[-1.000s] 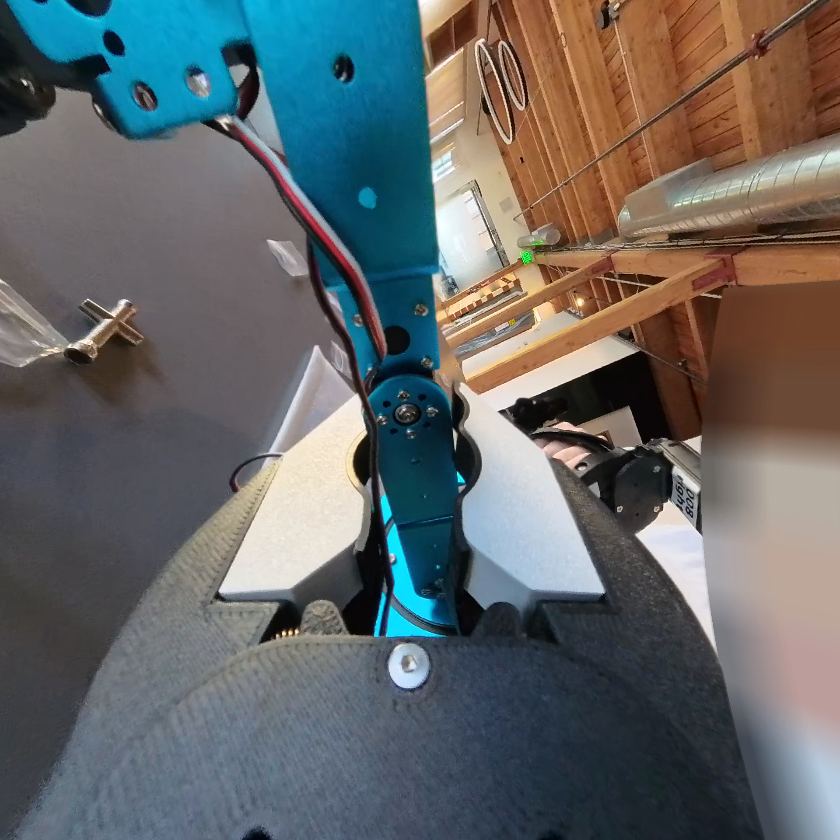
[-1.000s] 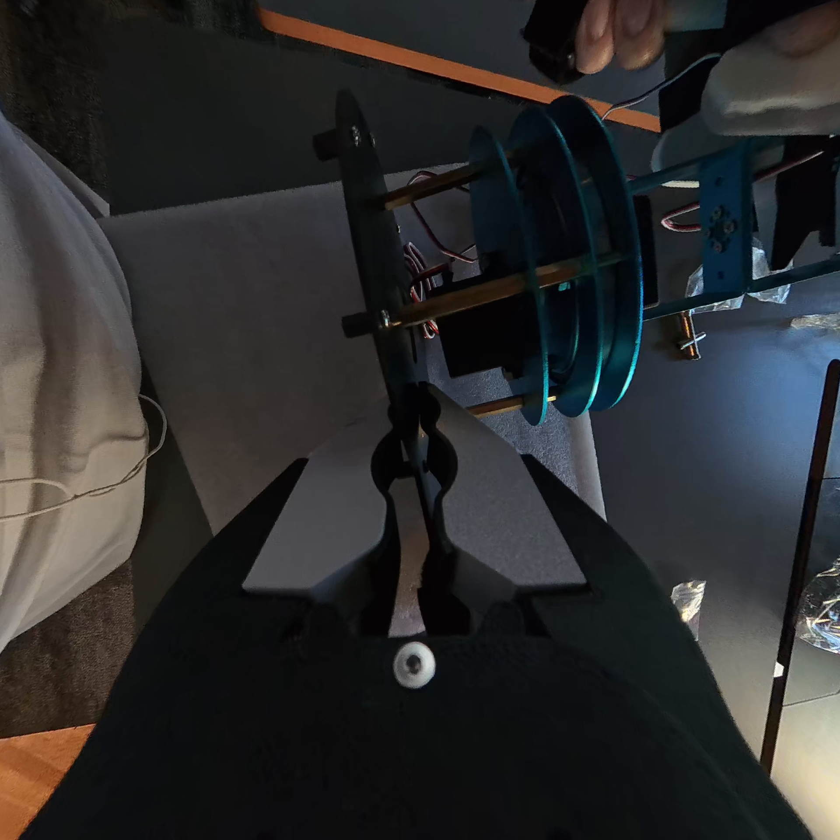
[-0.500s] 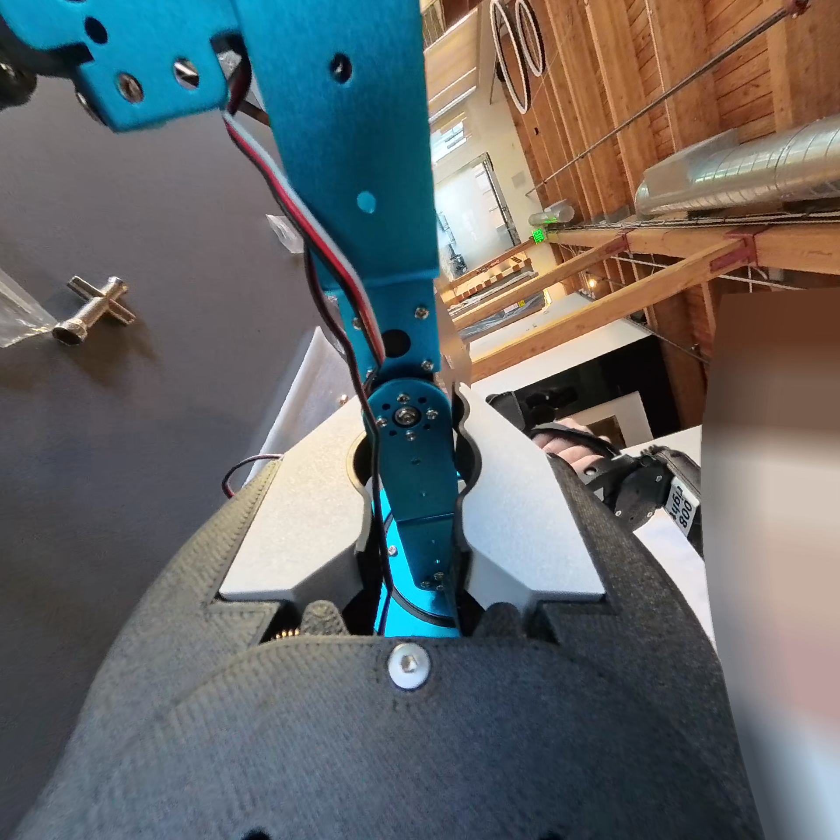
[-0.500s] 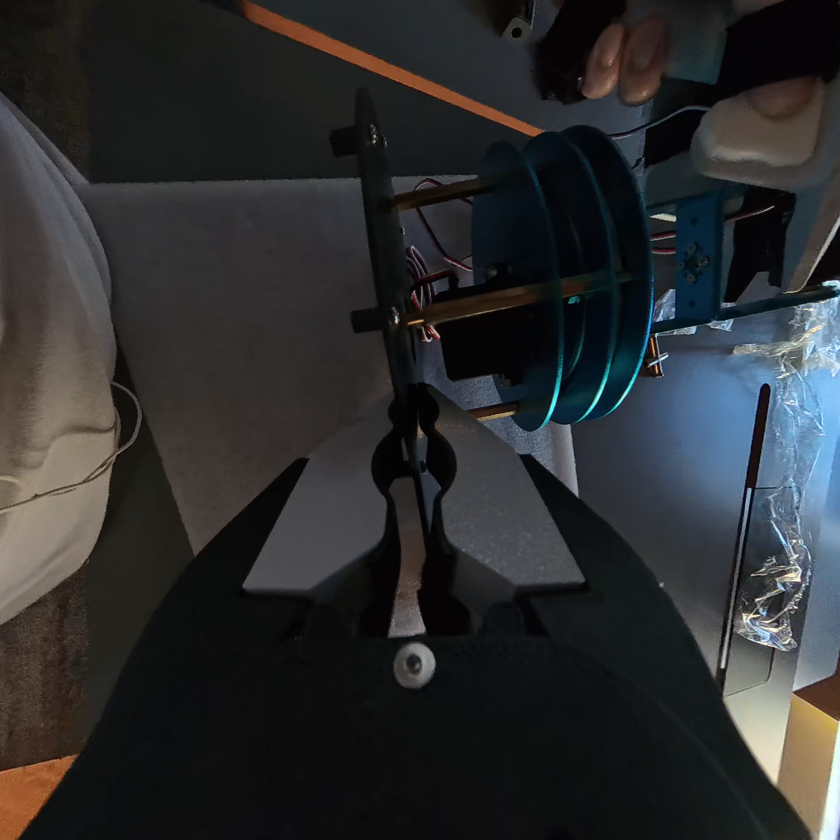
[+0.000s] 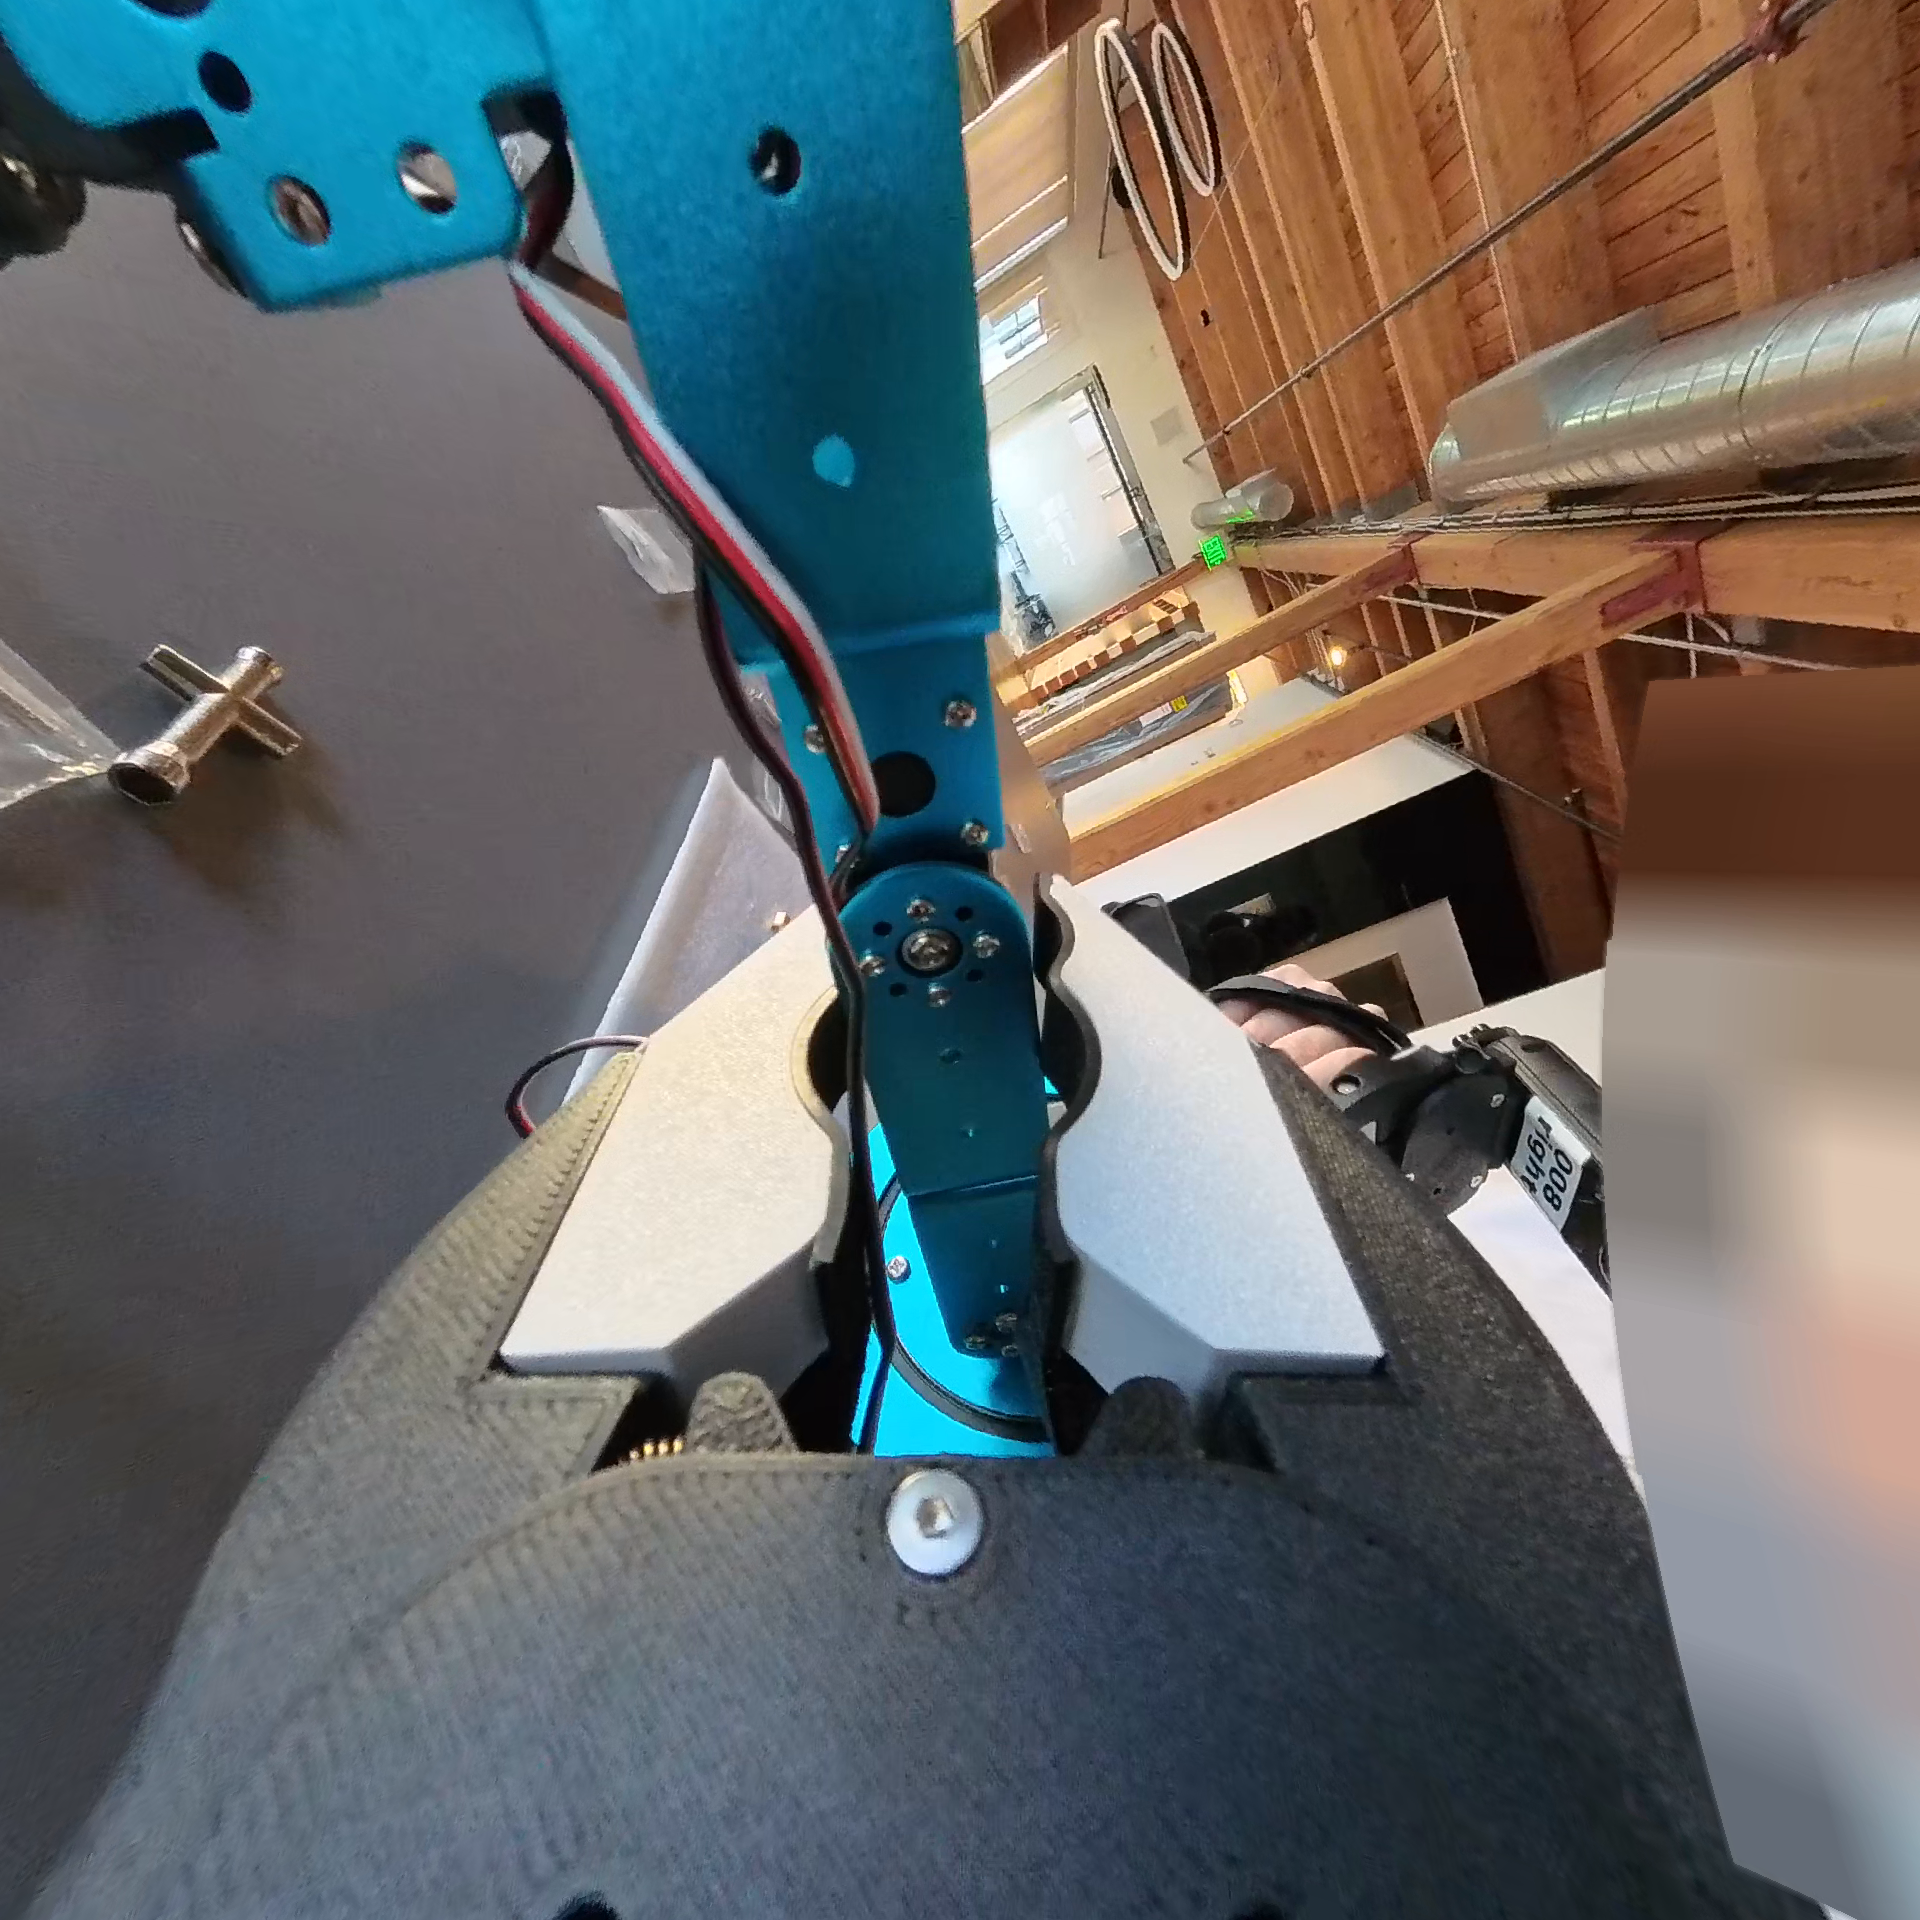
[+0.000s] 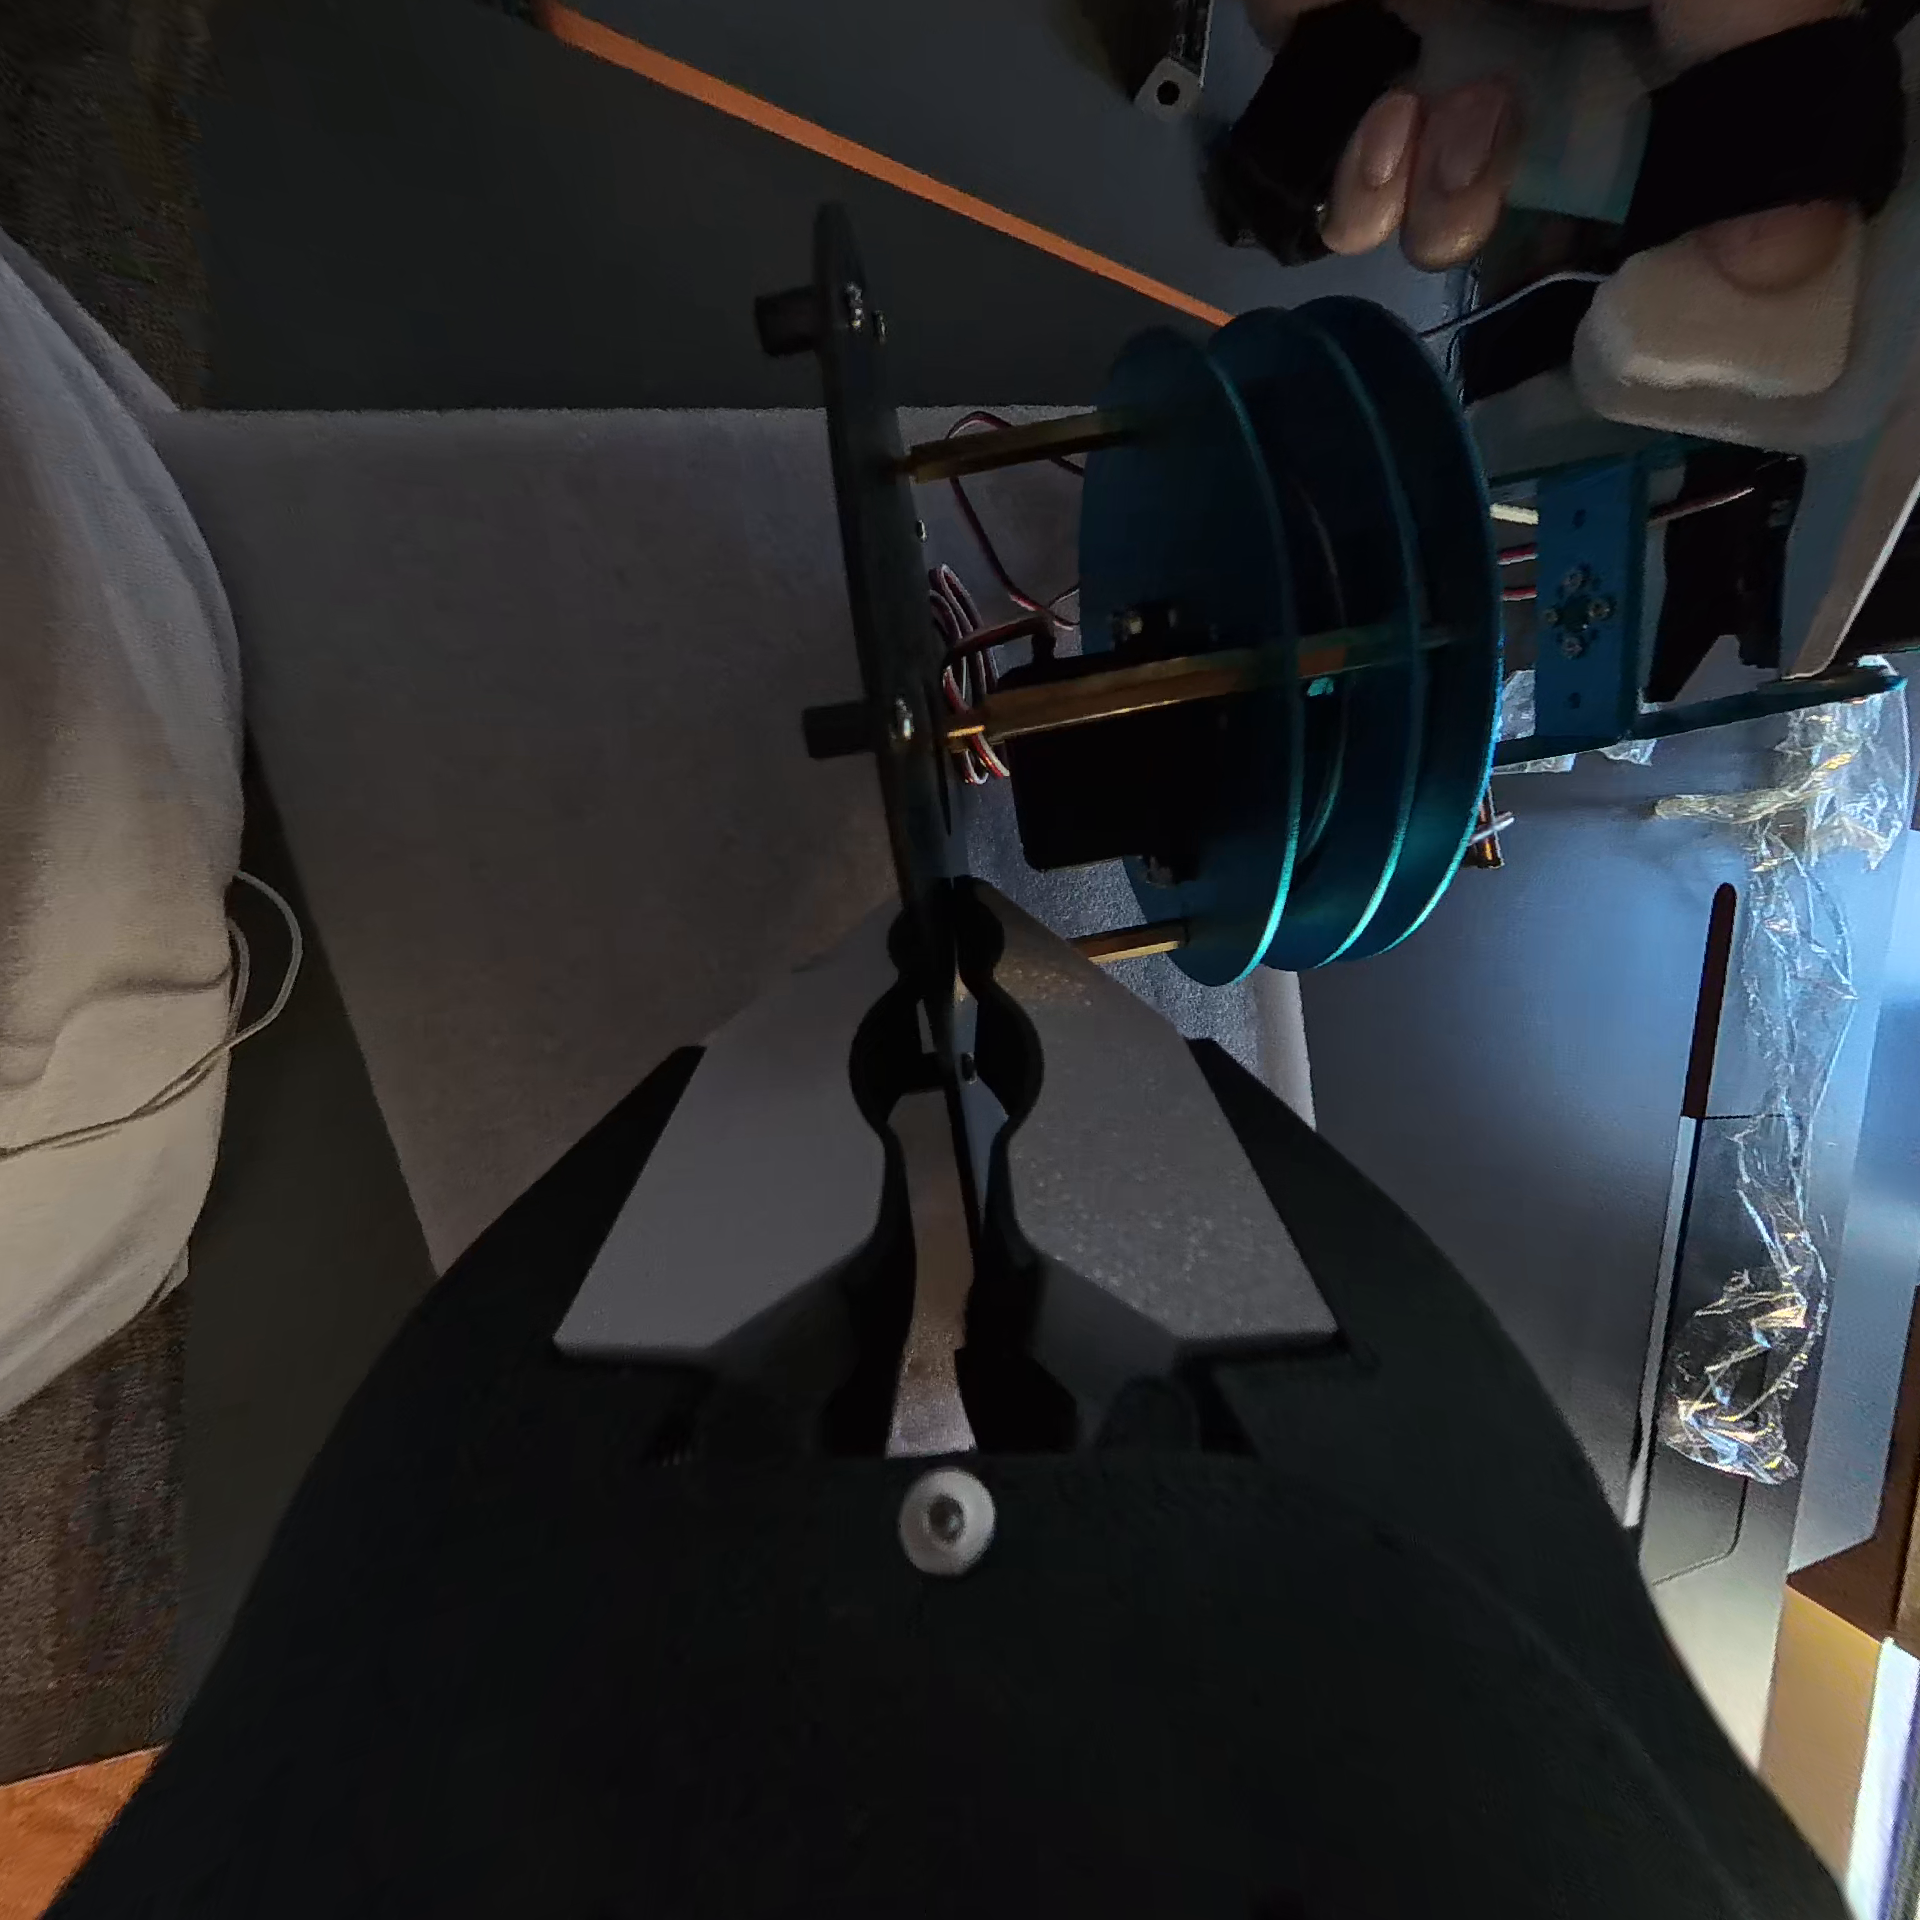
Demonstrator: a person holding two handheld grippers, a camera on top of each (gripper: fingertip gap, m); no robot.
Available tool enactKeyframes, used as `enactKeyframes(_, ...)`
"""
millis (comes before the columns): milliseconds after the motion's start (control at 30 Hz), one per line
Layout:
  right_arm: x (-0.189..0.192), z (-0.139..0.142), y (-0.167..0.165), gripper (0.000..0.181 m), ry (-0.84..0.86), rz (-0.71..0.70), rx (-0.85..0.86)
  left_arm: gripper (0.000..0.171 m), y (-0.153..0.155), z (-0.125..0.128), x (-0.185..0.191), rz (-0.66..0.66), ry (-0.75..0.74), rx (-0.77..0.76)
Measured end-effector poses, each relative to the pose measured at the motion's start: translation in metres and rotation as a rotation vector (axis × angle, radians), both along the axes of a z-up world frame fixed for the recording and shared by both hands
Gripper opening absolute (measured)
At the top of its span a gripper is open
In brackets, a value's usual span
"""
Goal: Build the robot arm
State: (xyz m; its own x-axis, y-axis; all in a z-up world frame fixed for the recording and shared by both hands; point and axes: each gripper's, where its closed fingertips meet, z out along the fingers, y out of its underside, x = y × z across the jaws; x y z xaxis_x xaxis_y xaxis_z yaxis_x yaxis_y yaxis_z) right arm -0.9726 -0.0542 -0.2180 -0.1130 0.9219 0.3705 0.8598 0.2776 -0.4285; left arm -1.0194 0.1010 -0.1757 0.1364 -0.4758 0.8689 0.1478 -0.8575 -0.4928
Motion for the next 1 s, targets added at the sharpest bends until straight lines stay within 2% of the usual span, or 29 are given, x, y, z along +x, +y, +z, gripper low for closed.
enactKeyframes(167, -0.0004, 0.0008, 0.0019, 0.0, 0.006, -0.009, -0.048, 0.029, 0.0015, 0.0011, -0.0002, 0.006, -0.02, -0.011)
enactKeyframes(733, -0.0009, 0.0009, 0.0018, 0.0, -0.006, 0.014, -0.034, 0.028, -0.0021, 0.0054, 0.0006, -0.042, -0.131, -0.043)
enactKeyframes(1000, -0.001, 0.0009, 0.0018, 0.0, -0.006, 0.013, -0.032, 0.03, -0.0001, 0.0063, -0.0026, -0.032, -0.137, -0.044)
